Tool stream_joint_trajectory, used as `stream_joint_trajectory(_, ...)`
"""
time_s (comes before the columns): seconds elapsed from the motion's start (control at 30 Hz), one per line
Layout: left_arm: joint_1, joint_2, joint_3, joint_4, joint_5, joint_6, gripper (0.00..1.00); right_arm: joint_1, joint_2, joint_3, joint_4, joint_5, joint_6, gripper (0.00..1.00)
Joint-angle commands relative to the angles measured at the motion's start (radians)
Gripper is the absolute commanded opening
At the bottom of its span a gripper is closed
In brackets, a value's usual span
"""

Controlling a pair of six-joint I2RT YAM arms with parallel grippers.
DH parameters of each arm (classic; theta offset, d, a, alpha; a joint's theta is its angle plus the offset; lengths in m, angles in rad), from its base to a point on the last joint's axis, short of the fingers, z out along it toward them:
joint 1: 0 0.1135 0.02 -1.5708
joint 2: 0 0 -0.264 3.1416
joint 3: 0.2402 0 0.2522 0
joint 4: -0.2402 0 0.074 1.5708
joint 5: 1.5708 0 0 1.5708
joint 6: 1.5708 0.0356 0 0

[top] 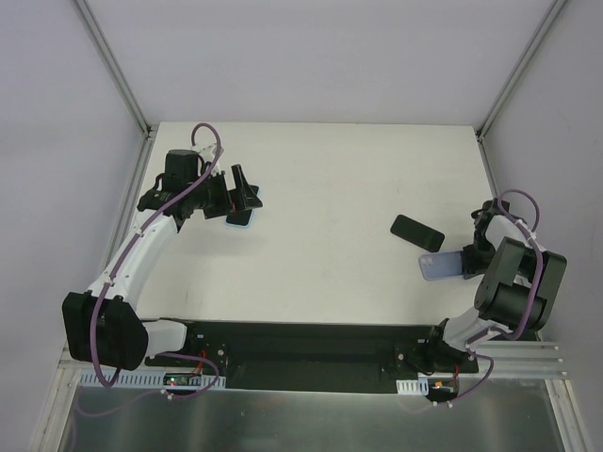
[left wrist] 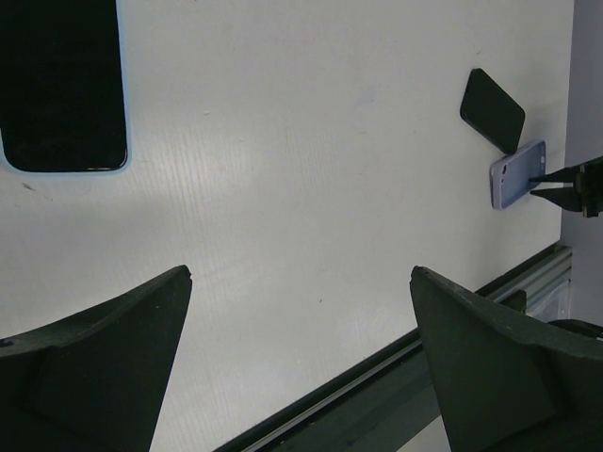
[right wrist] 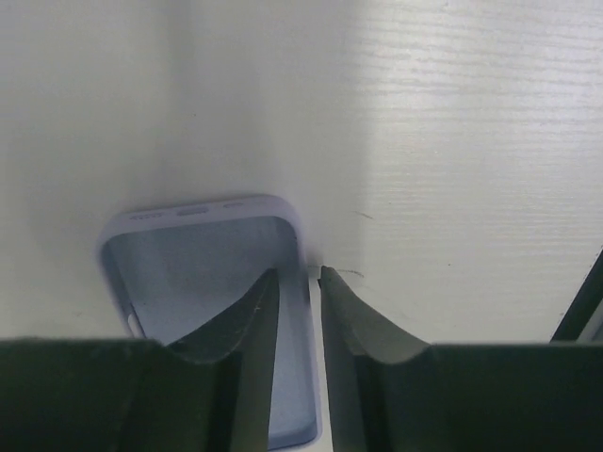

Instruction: Put the phone into the phone case

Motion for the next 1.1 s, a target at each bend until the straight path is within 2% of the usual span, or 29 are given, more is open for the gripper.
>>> stream_joint_trajectory(0.0, 0.011, -0.007, -0.003, 0.021, -0.023, 0.012, 0.99, -0.008, 0.039, -0.004, -0.007, 0.011, -0.026, 0.24)
stream_joint_trajectory(0.03, 0.011, -0.007, -0.003, 0.021, -0.023, 0.012, 0.99, -0.009, 0.042, 0.000, -0.007, 0.011, -0.038, 0.20)
stream_joint_trajectory(0.07, 0.011, -0.007, -0.003, 0.022, -0.023, 0.012, 0.99, -0.009, 0.041, 0.009, -0.004, 0.014, -0.047, 0.10)
stream_joint_trajectory(0.13, 0.011, -0.010, -0.003, 0.021, -0.026, 0.011, 0.99, -0.009, 0.030, 0.016, -0.007, 0.018, -0.072, 0.01)
stream_joint_trajectory(0.3, 0.011, -0.033, -0.010, 0.021, -0.049, 0.012, 0.99, 0.006, -0.053, 0.057, -0.015, 0.097, -0.156, 0.01)
stream_joint_trajectory(0.47, 0.011, -0.047, -0.015, 0.022, -0.069, 0.000, 0.99, 0.124, -0.143, 0.129, 0.079, 0.167, -0.326, 0.01)
stream_joint_trajectory(0.57, 0.011, -0.067, -0.018, 0.021, -0.118, -0.002, 0.99, 0.233, -0.153, 0.225, 0.132, 0.154, -0.492, 0.01)
stream_joint_trajectory(0.6, 0.011, -0.076, -0.018, 0.019, -0.132, -0.002, 0.99, 0.265, -0.145, 0.258, 0.143, 0.150, -0.626, 0.01)
stream_joint_trajectory(0.63, 0.011, -0.081, -0.018, 0.019, -0.158, -0.005, 0.99, 0.332, -0.131, 0.291, 0.151, 0.150, -0.685, 0.01)
stream_joint_trajectory(0.7, 0.011, -0.091, -0.019, 0.009, -0.204, -0.012, 0.99, 0.374, -0.067, 0.408, 0.159, 0.066, -0.828, 0.01)
stream_joint_trajectory(0.73, 0.014, -0.094, -0.021, 0.004, -0.259, -0.023, 0.99, 0.434, -0.044, 0.449, 0.156, 0.025, -0.930, 0.02)
stream_joint_trajectory(0.8, 0.022, -0.116, -0.021, -0.007, -0.308, -0.028, 0.99, 0.477, 0.022, 0.532, 0.153, -0.128, -1.019, 0.01)
stream_joint_trajectory(0.83, 0.023, -0.128, -0.020, -0.019, -0.339, -0.031, 0.99, 0.520, 0.037, 0.548, 0.159, -0.179, -1.126, 0.01)
stream_joint_trajectory(0.87, 0.023, -0.140, -0.024, -0.022, -0.408, -0.031, 0.99, 0.543, 0.053, 0.545, 0.195, -0.310, -1.193, 0.01)
stream_joint_trajectory(0.93, 0.030, -0.176, -0.030, -0.033, -0.472, -0.046, 0.99, 0.621, 0.036, 0.516, 0.241, -0.467, -1.363, 0.01)
stream_joint_trajectory(0.97, 0.034, -0.183, -0.030, -0.039, -0.492, -0.052, 0.99, 0.646, 0.021, 0.485, 0.287, -0.623, -1.564, 0.01)
stream_joint_trajectory(1.07, 0.042, -0.179, -0.018, -0.053, -0.520, -0.055, 0.99, 0.755, -0.036, 0.359, 0.349, -0.799, -1.926, 0.01)
